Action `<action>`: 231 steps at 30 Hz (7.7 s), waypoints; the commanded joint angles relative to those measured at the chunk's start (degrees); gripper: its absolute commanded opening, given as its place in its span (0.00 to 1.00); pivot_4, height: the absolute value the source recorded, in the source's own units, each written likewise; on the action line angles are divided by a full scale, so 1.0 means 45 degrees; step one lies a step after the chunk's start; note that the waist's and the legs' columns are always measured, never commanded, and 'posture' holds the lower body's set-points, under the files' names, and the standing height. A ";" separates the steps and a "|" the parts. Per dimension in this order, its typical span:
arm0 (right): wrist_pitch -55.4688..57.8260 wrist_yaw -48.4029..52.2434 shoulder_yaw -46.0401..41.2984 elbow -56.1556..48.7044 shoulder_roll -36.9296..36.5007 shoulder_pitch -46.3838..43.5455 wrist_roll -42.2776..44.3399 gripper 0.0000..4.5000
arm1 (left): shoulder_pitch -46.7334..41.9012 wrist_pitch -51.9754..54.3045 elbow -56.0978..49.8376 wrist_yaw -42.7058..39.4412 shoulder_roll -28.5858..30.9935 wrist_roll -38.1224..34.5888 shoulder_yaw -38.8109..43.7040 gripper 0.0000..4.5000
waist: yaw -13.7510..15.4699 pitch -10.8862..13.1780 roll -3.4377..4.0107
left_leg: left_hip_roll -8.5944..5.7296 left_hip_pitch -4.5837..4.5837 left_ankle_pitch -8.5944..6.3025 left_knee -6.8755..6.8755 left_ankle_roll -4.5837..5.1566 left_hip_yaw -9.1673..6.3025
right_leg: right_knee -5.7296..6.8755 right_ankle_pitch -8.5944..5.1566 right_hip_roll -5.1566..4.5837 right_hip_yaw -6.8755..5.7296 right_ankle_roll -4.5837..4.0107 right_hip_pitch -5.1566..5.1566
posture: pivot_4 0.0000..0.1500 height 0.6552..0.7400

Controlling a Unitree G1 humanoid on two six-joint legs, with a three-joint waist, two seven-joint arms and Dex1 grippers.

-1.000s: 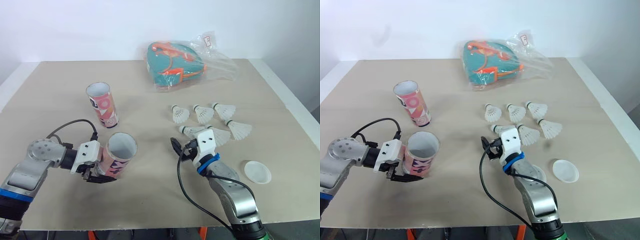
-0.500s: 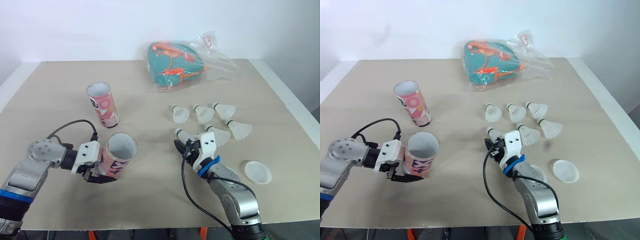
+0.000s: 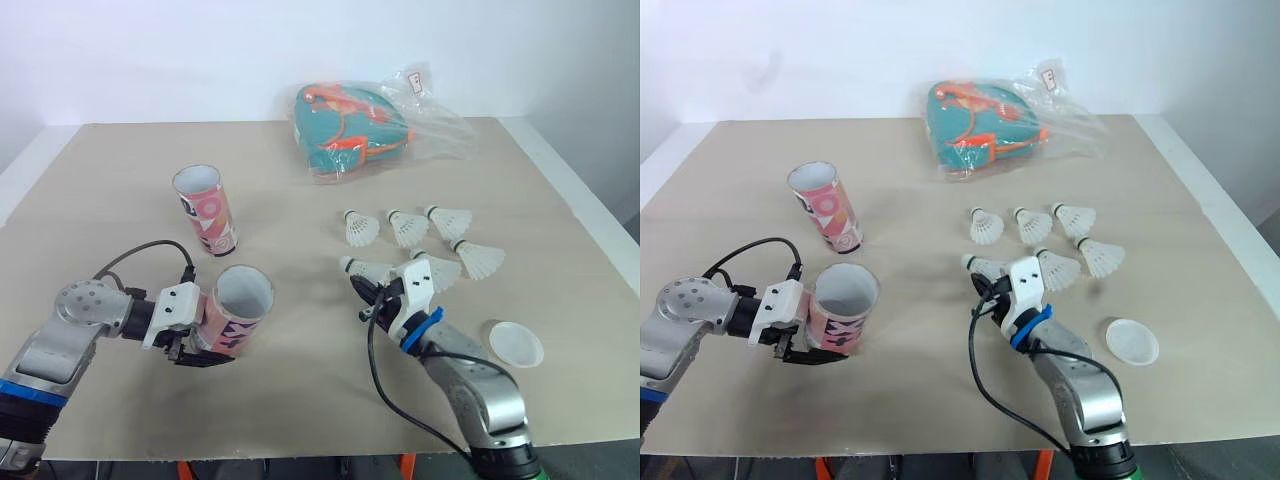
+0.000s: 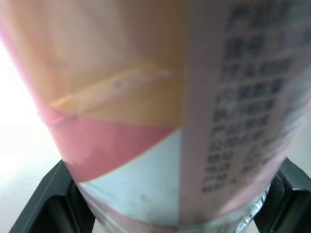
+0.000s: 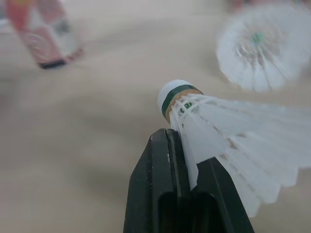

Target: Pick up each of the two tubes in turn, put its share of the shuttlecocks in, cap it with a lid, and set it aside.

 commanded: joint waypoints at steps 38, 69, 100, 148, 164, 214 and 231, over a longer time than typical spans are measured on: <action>-0.2357 1.0051 0.2900 0.1538 -0.3542 -0.8792 -0.0342 0.00 | -0.3422 0.1944 0.0275 -0.1409 0.0012 0.0649 -0.1761 0.81 | -0.0082 0.0041 -0.0001 | -0.0025 -0.0069 0.0005 -0.0019 0.0012 -0.0022 | 0.0005 0.0010 -0.0024 -0.0034 -0.0006 -0.0080 | 1.00 0.99; -0.0564 0.5489 -0.1061 0.1328 -0.3783 -0.4690 0.0212 0.97 | -0.3442 0.1733 0.1753 -0.2264 0.0518 0.1519 -0.2379 0.81 | -0.0087 0.0039 -0.0012 | 0.0030 -0.0066 0.0006 -0.0020 0.0011 -0.0005 | 0.0025 0.0036 0.0033 -0.0032 -0.0052 -0.0100 | 1.00 0.99; -0.3356 0.0506 0.1379 0.7569 0.1224 -0.5827 -0.4011 0.97 | -0.2501 0.2290 0.0925 -0.1757 0.0567 0.1277 -0.2022 0.81 | -0.0472 0.0033 -0.0013 | 0.0136 -0.0002 0.0048 -0.0020 0.0023 0.0141 | 0.0194 0.0052 0.0188 0.0153 -0.0093 -0.0199 | 1.00 0.99; -0.2649 0.8937 0.1183 0.0320 -0.5182 -0.6534 -0.0601 0.02 | -0.1306 0.2910 -0.0337 -0.0948 0.0179 0.1005 -0.1662 0.81 | -0.0361 0.0035 0.0005 | 0.0097 -0.0015 0.0032 -0.0023 0.0048 0.0153 | 0.0166 0.0023 0.0126 0.0148 -0.0053 -0.0186 | 1.00 0.99; -0.2986 0.9558 0.2414 0.0384 -0.4055 -0.7876 -0.0739 0.02 | -0.1735 0.2862 -0.0085 -0.1135 0.0112 0.1076 -0.1747 0.81 | -0.0358 0.0036 0.0004 | 0.0096 -0.0031 0.0036 -0.0014 0.0039 0.0151 | 0.0167 0.0020 0.0122 0.0142 -0.0047 -0.0193 | 1.00 0.99; 0.0446 0.3211 -0.4340 0.0028 -0.3764 0.1753 0.2409 0.59 | -0.1186 0.3062 -0.0608 -0.0545 -0.0084 0.0863 -0.1801 0.81 | -0.0033 0.0013 -0.0011 | 0.0099 0.0015 0.0038 -0.0018 0.0039 0.0308 | -0.0026 0.0078 0.0121 0.0312 0.0141 -0.0117 | 1.00 0.99; -0.0028 0.3755 -0.4641 0.0738 -0.4243 0.2225 0.2362 0.59 | -0.0972 0.3249 -0.0919 -0.0400 0.0036 0.0728 -0.1667 0.81 | -0.0047 0.0012 -0.0008 | 0.0099 0.0013 0.0034 -0.0016 0.0043 0.0319 | -0.0030 0.0085 0.0121 0.0328 0.0149 -0.0121 | 1.00 0.99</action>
